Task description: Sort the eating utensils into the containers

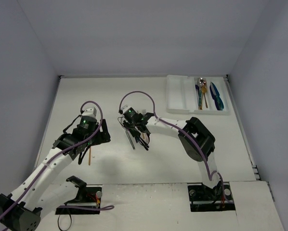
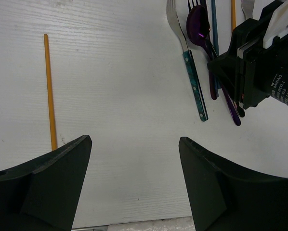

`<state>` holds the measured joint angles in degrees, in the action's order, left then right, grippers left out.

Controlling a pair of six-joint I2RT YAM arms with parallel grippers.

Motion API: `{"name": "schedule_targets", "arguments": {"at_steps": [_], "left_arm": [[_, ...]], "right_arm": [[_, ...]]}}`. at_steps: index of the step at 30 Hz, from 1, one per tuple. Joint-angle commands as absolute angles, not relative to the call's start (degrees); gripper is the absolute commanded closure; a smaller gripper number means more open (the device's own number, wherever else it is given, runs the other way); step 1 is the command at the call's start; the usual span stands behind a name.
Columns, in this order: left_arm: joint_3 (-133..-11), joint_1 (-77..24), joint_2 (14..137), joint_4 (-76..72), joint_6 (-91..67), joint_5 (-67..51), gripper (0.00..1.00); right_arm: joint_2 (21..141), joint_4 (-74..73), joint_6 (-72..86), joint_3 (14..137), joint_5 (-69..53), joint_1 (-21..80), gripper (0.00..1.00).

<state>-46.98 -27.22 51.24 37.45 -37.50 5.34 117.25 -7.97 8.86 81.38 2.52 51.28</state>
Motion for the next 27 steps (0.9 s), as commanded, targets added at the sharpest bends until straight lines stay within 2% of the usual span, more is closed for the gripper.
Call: {"name": "schedule_targets", "arguments": {"at_steps": [1,14,19,27], "left_arm": [[-46.93,-26.72,50.79,36.47,-37.17,5.19,0.29],[-46.67,-26.72,50.62,36.39,-37.35,4.83,0.29],[-46.55,-26.72,50.6,36.39,-37.38,4.75,0.29],[-47.24,-26.72,50.63,36.39,-37.09,5.14,0.29]], "right_arm": [[114.64,-8.17,8.87,80.51,3.58,52.53,0.88],[114.35,-8.18,11.42,77.52,5.01,52.64,0.88],[114.4,-8.17,11.34,78.14,4.81,52.59,1.0],[109.73,-8.47,10.91,82.43,6.01,52.7,1.0]]}}
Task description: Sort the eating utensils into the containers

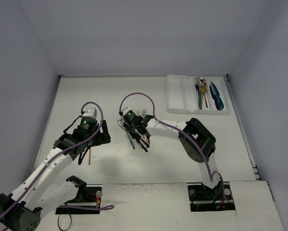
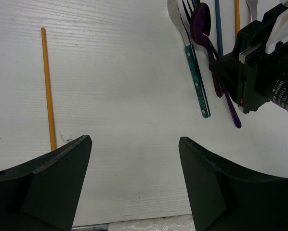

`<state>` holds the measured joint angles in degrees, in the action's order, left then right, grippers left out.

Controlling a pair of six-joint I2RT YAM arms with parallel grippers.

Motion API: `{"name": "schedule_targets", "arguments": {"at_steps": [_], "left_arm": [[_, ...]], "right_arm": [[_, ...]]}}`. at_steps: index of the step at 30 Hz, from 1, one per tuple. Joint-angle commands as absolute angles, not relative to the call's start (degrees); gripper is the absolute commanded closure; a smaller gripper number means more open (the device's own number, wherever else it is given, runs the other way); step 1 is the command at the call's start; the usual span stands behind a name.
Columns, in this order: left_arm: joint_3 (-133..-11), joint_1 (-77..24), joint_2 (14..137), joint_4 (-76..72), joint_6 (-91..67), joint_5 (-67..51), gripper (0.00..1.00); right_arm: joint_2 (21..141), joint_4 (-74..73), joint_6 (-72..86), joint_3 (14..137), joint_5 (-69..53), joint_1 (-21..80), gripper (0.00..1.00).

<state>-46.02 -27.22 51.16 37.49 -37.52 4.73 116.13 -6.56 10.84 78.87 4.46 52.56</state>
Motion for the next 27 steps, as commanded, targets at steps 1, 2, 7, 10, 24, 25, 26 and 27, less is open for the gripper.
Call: {"name": "schedule_targets", "arguments": {"at_steps": [1,2,7,10,24,25,26,27], "left_arm": [[-47.28,-26.72,50.63,36.39,-37.09,5.18,0.29],[-47.35,-26.72,50.75,36.39,-37.09,5.25,0.29],[-47.55,-26.72,50.72,36.39,-36.92,5.53,0.29],[-47.59,-26.72,50.89,36.39,-36.91,5.58,0.29],[-46.59,-26.72,47.41,38.09,-37.13,5.21,0.29],[-46.45,-26.68,47.16,38.27,-37.22,5.19,0.29],[-46.37,-26.66,47.02,38.47,-37.27,5.15,0.29],[-46.32,-26.72,47.04,38.58,-37.25,5.1,0.29]], "right_arm": [[108.74,-8.6,10.82,82.83,6.45,52.65,1.0],[108.22,-8.67,10.69,83.36,6.68,52.65,1.0],[104.7,-8.88,10.11,84.72,6.95,52.04,1.0],[103.43,-9.15,9.78,84.24,7.93,49.87,1.0],[107.11,-9.4,-1.38,92.92,11.58,11.12,1.0],[109.02,-9.4,-2.31,95.33,11.26,8.69,1.0],[111.02,-9.4,-2.85,97.61,11.06,6.67,1.0],[113.26,-9.4,-3.33,98.94,10.9,5.65,1.0]]}}
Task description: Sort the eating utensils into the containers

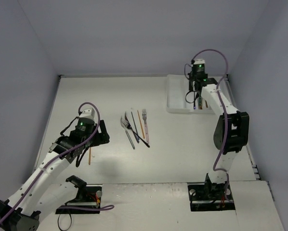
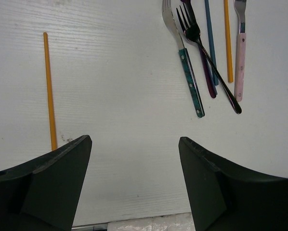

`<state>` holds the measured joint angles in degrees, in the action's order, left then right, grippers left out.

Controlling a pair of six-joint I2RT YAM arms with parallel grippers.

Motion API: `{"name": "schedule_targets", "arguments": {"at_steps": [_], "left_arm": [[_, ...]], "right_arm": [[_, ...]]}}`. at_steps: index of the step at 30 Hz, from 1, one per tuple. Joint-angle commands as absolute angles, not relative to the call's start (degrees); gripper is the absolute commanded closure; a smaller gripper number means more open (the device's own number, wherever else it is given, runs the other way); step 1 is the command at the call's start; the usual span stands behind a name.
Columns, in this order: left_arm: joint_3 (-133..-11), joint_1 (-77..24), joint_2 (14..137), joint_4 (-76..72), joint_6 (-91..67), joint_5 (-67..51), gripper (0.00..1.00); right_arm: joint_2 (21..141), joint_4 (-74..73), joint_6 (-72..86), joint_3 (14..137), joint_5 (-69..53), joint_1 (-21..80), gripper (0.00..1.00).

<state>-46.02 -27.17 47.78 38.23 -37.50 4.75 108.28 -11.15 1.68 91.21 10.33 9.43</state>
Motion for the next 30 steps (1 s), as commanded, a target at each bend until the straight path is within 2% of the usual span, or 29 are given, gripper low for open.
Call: {"name": "schedule_targets", "arguments": {"at_steps": [1,8,14,15,17,19,21,26,30], "left_arm": [[-46.35,-26.71,47.14,38.67,-37.15,5.09,0.29],[-47.3,-26.63,48.88,40.09,-36.03,4.49,0.29],[-48.44,-26.49,51.44,40.77,-35.23,4.77,0.29],[-48.54,-26.44,51.83,40.69,-35.12,4.97,0.29],[-48.79,-26.32,52.83,40.69,-34.82,5.32,0.29],[-49.38,-26.19,53.77,40.69,-34.54,5.7,0.29],[-49.74,-25.76,54.73,40.48,-34.24,5.97,0.29],[-50.95,-23.14,58.81,39.96,-30.72,5.74,0.29],[-52.63,-15.92,66.49,39.53,-27.16,0.41,0.31]], "right_arm": [[115.09,-9.4,-3.42,100.79,10.84,4.41,1.0],[129.99,-9.49,-6.41,113.77,8.96,-1.49,1.0],[136.88,-9.4,-6.67,120.49,7.43,-2.28,1.0],[137.29,-9.4,-6.56,120.86,7.47,-2.29,0.98],[137.22,-9.4,-6.33,120.91,7.47,-2.29,0.9],[135.65,-9.4,-6.33,120.34,7.47,-2.29,0.75],[133.47,-9.45,-6.16,119.55,7.51,-2.2,0.68],[121.32,-9.44,-3.73,112.51,7.65,-1.34,0.65],[110.73,-9.46,0.6,102.89,7.67,-0.18,0.65]]}}
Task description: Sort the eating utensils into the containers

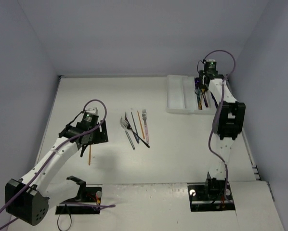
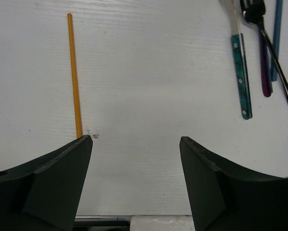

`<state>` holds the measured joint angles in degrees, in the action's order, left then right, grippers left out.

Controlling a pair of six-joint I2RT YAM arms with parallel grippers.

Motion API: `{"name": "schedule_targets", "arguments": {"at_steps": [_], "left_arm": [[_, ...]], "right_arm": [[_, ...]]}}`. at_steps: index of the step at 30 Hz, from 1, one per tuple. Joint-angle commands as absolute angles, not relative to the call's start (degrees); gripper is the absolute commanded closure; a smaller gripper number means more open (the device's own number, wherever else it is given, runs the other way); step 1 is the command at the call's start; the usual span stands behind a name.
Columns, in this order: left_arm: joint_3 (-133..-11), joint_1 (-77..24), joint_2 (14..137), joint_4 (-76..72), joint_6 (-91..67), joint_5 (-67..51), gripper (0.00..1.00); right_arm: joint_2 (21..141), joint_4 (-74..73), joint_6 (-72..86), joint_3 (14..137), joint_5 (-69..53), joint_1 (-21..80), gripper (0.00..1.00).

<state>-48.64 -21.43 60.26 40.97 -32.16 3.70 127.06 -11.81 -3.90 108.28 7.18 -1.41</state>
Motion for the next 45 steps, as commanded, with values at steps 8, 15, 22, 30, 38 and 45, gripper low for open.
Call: {"name": "schedule_targets", "arguments": {"at_steps": [8,15,22,30,38,45], "left_arm": [[-57.12,-9.83,78.91,39.73,-23.65,-1.46,0.34],[-58.54,-5.95,87.88,39.55,-21.58,-0.96,0.39],[-55.93,-3.31,91.42,38.24,-20.86,-1.86,0.49],[-55.46,-2.46,95.36,37.6,-20.71,-3.14,0.69],[-56.49,-2.49,98.37,36.93,-22.84,-6.63,0.96],[-58.25,-2.83,90.17,33.58,-29.55,-16.05,1.0]], "right_arm": [[91.13,-9.48,8.46,82.38,5.76,6.03,0.65],[79.18,-9.58,9.47,72.73,1.45,8.15,0.63],[72.46,-9.49,9.79,66.08,-1.25,9.09,0.62],[69.85,-9.49,9.86,63.81,-2.28,9.95,0.61],[69.49,-9.55,9.84,63.98,-3.42,11.35,0.61],[71.51,-9.41,11.62,65.39,-11.5,16.68,0.54]]}}
